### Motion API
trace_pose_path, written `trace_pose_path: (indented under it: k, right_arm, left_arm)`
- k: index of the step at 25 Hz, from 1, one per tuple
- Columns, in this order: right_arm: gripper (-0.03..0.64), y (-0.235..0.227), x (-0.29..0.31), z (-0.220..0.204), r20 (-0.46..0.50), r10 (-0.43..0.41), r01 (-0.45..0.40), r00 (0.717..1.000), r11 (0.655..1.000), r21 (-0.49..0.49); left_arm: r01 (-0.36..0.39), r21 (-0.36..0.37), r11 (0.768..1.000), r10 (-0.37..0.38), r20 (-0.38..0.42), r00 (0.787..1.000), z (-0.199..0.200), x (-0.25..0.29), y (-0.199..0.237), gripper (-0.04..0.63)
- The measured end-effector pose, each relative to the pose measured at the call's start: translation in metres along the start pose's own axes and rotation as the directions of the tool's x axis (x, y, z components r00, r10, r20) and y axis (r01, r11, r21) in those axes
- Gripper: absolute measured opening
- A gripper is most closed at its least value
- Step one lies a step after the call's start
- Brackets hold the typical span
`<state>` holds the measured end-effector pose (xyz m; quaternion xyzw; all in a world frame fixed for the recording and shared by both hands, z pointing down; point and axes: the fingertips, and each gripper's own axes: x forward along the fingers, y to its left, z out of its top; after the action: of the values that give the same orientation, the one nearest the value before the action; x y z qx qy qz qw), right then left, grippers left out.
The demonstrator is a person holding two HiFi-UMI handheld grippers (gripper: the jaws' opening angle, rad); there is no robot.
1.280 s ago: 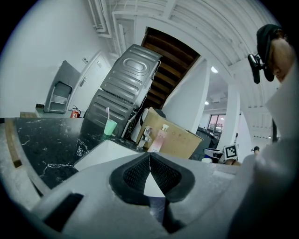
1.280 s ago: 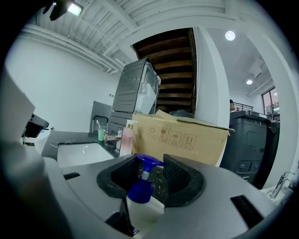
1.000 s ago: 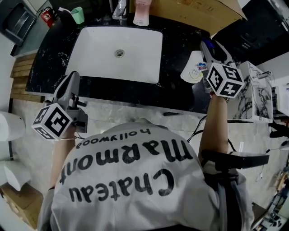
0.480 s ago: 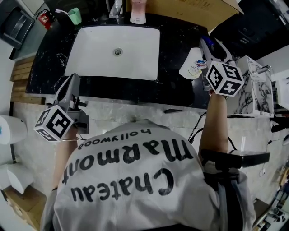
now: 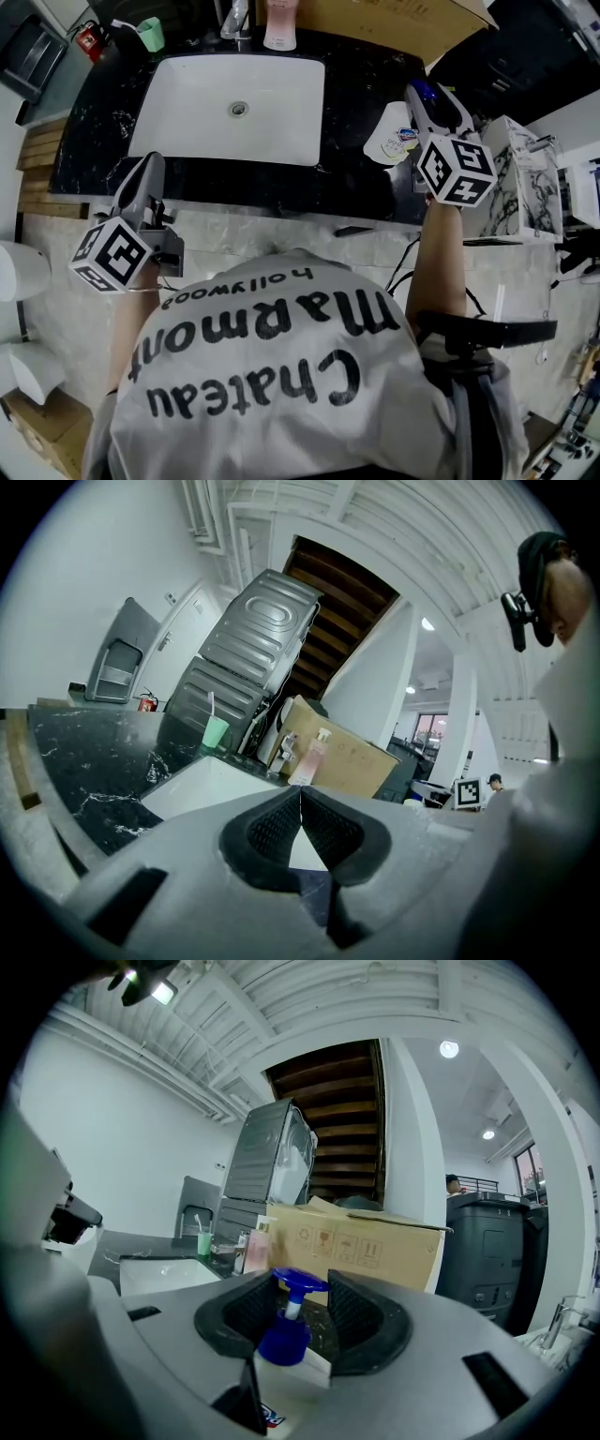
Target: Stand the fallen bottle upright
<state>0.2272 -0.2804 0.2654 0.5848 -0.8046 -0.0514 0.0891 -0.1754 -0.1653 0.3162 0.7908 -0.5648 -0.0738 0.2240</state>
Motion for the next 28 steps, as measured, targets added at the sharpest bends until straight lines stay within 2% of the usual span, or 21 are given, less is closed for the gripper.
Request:
trace_pose_path:
  k: [28]
  right_arm:
    - [0.160, 0.018, -0.009, 0.001, 0.018, 0.013, -0.013, 1.000, 1.000, -0.014]
  left_arm:
    - [-0.028, -0.003, 1.000, 0.028, 0.009, 1.000, 0.005, -0.006, 0.009, 0.014]
